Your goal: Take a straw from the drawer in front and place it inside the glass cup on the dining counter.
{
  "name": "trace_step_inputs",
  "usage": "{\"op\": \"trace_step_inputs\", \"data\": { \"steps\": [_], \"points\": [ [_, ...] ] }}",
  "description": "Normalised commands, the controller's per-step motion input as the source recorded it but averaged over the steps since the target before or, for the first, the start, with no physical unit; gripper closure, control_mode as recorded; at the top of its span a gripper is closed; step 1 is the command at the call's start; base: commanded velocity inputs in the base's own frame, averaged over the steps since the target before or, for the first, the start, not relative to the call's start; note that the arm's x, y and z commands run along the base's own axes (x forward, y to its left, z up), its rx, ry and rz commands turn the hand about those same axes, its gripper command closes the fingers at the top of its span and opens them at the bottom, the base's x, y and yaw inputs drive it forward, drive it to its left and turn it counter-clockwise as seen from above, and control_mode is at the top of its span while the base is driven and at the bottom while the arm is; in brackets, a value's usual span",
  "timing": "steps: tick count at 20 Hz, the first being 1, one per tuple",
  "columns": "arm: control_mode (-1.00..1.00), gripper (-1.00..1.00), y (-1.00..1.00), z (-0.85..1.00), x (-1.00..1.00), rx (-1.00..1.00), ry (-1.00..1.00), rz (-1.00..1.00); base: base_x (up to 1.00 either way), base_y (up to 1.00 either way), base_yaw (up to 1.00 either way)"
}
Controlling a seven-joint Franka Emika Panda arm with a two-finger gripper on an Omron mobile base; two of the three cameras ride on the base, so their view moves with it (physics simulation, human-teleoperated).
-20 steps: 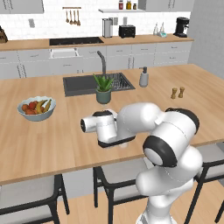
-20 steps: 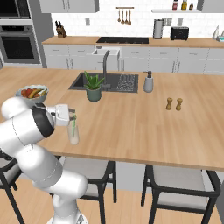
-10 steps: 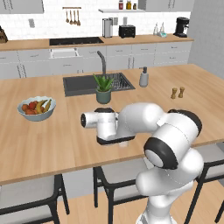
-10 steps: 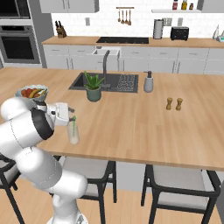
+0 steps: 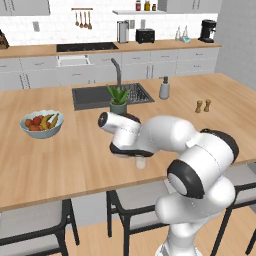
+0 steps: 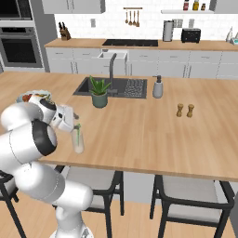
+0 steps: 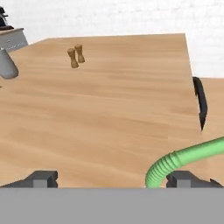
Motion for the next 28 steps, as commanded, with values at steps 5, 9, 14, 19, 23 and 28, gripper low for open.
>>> {"op": "trace_step_inputs", "data": {
  "steps": [5, 9, 14, 19, 23, 28],
  "points": [
    [-1.0, -1.0, 0.0, 0.0, 0.0, 0.34, 0.14, -0.02, 0.0, 0.0, 0.0],
    [-1.0, -1.0, 0.0, 0.0, 0.0, 0.3, 0.17, -0.04, 0.0, 0.0, 0.0],
    [-1.0, -1.0, 0.02, 0.04, 0.0, 0.27, 0.15, -0.04, 0.0, 0.0, 0.0],
    [-1.0, -1.0, 0.18, 0.34, -0.15, 0.22, 0.07, -0.03, 0.0, 0.0, 0.0],
    [-1.0, -1.0, 0.18, 0.51, -0.38, 0.17, 0.0, -0.02, 0.0, 0.0, 0.0],
    [-1.0, -1.0, 0.01, 0.42, -0.68, 0.08, 0.0, -0.02, 0.0, 0.0, 0.0]
  ]
}}
